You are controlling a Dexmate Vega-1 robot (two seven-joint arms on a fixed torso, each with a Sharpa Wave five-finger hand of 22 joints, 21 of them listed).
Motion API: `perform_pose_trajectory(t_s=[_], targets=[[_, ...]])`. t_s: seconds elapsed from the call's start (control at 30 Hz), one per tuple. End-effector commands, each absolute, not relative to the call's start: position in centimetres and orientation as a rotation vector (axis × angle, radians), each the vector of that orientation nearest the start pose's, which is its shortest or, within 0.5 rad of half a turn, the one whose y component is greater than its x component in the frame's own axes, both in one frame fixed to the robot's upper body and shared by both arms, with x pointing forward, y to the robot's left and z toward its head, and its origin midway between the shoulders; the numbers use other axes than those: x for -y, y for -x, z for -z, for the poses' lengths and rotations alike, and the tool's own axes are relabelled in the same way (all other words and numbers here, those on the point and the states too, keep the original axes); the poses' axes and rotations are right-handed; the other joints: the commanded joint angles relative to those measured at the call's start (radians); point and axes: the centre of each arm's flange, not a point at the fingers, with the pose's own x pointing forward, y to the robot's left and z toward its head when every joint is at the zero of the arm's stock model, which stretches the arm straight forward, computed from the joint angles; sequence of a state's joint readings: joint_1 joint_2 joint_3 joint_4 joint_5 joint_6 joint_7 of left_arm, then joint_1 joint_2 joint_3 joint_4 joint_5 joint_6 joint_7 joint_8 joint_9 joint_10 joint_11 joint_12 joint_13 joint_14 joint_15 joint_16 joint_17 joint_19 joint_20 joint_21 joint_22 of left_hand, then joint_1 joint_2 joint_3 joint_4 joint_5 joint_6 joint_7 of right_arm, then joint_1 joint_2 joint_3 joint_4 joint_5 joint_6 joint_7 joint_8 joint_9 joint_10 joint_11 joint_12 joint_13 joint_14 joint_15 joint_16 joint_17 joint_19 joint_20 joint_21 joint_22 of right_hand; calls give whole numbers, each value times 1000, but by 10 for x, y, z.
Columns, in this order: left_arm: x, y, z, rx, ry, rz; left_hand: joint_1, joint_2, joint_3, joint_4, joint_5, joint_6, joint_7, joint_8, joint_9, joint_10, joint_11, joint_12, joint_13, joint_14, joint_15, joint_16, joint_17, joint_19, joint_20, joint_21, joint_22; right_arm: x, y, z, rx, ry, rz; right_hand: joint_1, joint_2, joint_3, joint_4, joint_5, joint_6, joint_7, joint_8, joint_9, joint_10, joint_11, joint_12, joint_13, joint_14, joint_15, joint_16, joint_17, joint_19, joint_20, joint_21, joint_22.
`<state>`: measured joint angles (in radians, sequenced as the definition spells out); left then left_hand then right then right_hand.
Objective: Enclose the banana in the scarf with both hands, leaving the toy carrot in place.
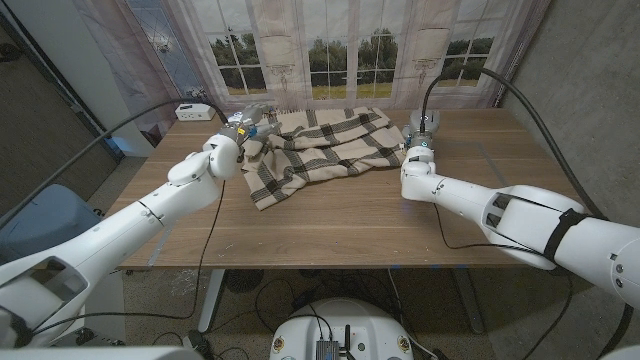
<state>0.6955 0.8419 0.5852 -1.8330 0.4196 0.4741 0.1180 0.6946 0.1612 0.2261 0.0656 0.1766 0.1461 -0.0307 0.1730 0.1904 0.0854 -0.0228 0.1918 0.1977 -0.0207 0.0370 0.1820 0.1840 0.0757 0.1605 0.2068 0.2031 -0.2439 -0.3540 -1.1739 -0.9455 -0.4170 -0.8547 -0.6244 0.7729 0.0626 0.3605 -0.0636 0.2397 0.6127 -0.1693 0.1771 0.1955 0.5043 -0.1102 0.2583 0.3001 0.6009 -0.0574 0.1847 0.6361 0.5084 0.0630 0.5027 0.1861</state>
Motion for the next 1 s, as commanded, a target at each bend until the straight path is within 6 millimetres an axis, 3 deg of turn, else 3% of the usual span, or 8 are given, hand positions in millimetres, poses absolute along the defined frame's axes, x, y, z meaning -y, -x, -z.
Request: perform_pose_trajectory(t_s=[0.03, 0.2, 0.37, 0.67, 0.77, 0.83, 1.0], targets=[[-272, -578, -66, 560, -1196, -170, -30, -9, -9, 16, -2, -28, -7, -3, -1, -19, 6, 0, 6, -15, 11, -2, 2, -21, 8, -4, 6, 157, -641, -57, 476, 1462, 731, -22, -6, 10, -3, -8, -38, 2, -3, 1, -27, 4, -18, -3, -28, -131, -5, -9, -11, 5, -5, 0], [-272, -579, -59, 545, -1174, -120, -62, -22, -24, 29, -2, -60, -15, -5, -3, -38, 8, 0, 6, -23, 22, -1, 2, -33, 16, -3, 7, 158, -630, -52, 461, 1495, 689, -24, -16, 21, -20, -13, -96, 4, -5, 1, -71, 2, -42, -8, -82, -124, -9, -28, -20, 11, -13, -1], [-271, -582, -54, 526, -1157, -71, -88, -30, -35, 38, 0, -88, -26, -5, -4, -59, 12, -1, 6, -28, 41, 0, 2, -44, 23, -2, 8, 160, -620, -47, 429, 1521, 640, -22, -32, 37, -46, -16, -162, 8, -2, 2, -125, 1, -62, -15, -161, -112, -13, -64, -54, 26, -33, -1], [-266, -588, -51, 501, -1148, -10, -118, -44, -50, 44, 2, -134, -43, -5, -6, -85, 15, -2, 6, -31, 47, 2, 1, -49, 28, 2, 9, 172, -608, -42, 298, 1569, 438, -55, -46, 44, -54, -17, -270, 26, -4, 2, -225, 34, -78, -24, -264, -82, -12, -109, -89, 47, -59, -2], [-264, -590, -50, 498, -1149, 3, -123, -46, -53, 45, 2, -141, -46, -5, -6, -89, 14, -1, 5, -32, 47, 2, 1, -50, 32, 3, 9, 173, -609, -41, 221, 1596, 377, -30, -55, 64, -84, -12, -324, 28, 1, 1, -291, 40, -78, -31, -351, -62, -15, -142, -125, 49, -83, -3], [-263, -591, -51, 497, -1148, 12, -125, -47, -54, 45, 2, -144, -47, -4, -6, -93, 15, -2, 5, -34, 48, 1, 1, -51, 31, 3, 9, 173, -610, -39, 184, 1613, 358, -22, -61, 72, -92, -10, -360, 36, -2, 1, -322, 53, -78, -35, -386, -57, -14, -158, -147, 57, -97, -3], [-262, -593, -51, 484, -1148, 35, -131, -50, -57, 45, 3, -153, -50, -3, -7, -99, 17, -1, 5, -37, 46, 1, 0, -51, 30, 5, 9, 170, -613, -35, 144, 1660, 339, -7, -77, 81, -102, -9, -406, 39, -1, 1, -358, 56, -74, -41, -428, -42, -11, -183, -194, 75, -125, -4]])
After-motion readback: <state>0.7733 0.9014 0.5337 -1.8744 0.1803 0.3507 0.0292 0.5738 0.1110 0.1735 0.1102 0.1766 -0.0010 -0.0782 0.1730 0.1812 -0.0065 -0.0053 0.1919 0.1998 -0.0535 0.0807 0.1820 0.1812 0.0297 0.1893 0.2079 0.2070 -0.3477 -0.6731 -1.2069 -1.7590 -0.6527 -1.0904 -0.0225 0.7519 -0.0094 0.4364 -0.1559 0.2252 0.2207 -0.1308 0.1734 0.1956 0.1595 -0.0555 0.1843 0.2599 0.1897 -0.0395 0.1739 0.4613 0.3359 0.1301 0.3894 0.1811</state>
